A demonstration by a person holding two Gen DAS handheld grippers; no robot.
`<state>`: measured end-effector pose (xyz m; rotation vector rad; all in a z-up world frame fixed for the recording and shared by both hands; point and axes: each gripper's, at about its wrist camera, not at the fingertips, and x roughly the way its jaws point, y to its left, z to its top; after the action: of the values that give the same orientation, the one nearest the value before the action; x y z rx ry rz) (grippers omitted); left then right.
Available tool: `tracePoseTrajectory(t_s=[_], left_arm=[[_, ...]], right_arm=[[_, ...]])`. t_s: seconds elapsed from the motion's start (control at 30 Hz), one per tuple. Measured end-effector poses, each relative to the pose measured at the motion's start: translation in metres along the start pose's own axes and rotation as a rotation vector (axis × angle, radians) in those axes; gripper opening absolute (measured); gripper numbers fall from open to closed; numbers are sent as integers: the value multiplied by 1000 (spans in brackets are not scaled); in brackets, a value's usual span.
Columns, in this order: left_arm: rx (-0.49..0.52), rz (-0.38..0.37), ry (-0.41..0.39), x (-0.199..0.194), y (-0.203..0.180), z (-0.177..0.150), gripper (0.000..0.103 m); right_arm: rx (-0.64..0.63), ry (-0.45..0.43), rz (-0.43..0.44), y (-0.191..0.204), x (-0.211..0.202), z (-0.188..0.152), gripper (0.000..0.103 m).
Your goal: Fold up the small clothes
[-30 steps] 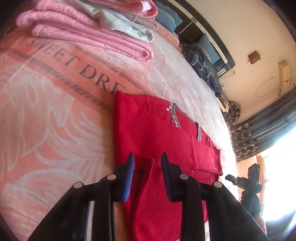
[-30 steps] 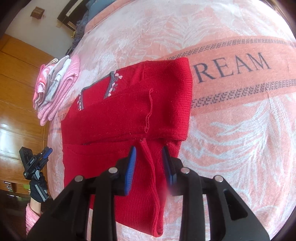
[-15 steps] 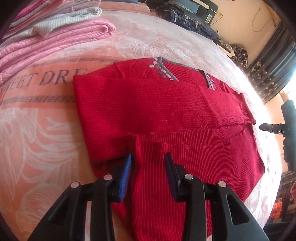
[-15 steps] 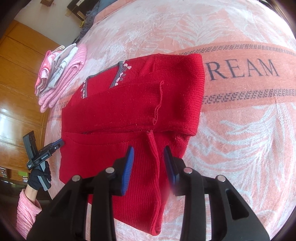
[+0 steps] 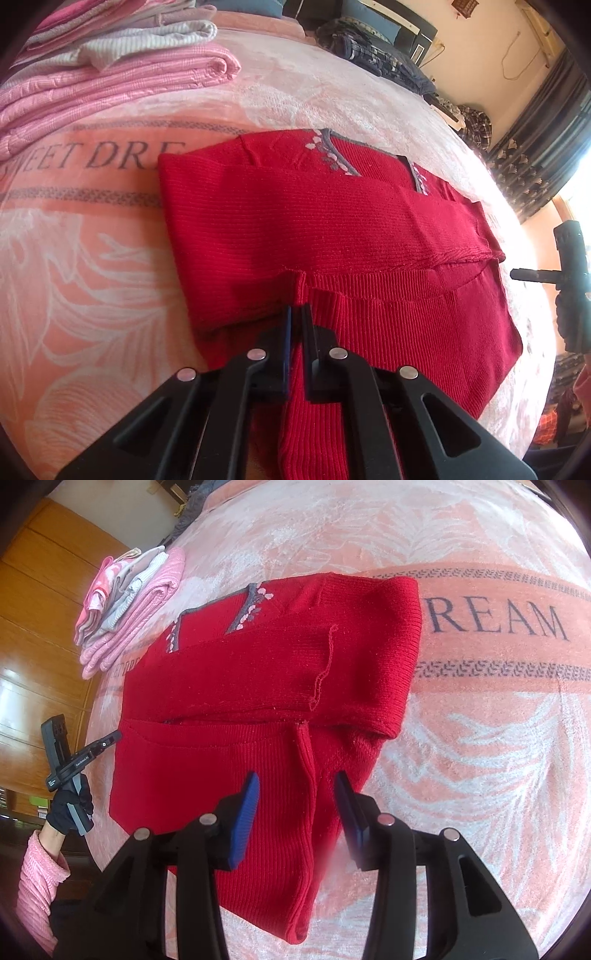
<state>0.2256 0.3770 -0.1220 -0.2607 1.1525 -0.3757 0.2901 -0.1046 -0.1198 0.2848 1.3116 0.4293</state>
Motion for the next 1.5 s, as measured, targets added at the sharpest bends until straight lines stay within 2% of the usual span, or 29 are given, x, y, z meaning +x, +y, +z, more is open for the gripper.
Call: tracePoseTrajectory(t_s=[0.13,0.23,0.3,0.4,0.47,0.53,0.6,0.67,1.07,1.27,1.5], left_arm=[[1,4,25,4,-3,-1,10],[23,31,35,7,-7,-2,21],[33,60,46,10,-9,-3,35],[38,77,55,15,-9,-5,35],[51,78,56,17,-12,-5,34],[71,80,55,18,-15,-5,23],[78,76,52,18,-18,-5,12],[78,86,44,15,-18,-4,4],[26,-58,-129,-29,-16,3,4],[-53,-111,-255,-59,-8,29,4],[-138,-106,-398,-65,5,85,4]], right_arm=[[-17,27,-19,2,12,0,44],[-29,40,-37,5,20,1,44],[-32,45,-45,7,26,3,44],[-54,53,-60,12,35,5,44],[-79,55,-89,17,41,5,40],[-107,50,-82,23,41,3,17],[-132,44,-50,28,38,3,5],[-140,25,-21,30,31,2,4],[-105,-92,88,28,-24,6,3],[-79,-203,141,27,-62,24,3],[-34,-302,110,28,-67,79,3]])
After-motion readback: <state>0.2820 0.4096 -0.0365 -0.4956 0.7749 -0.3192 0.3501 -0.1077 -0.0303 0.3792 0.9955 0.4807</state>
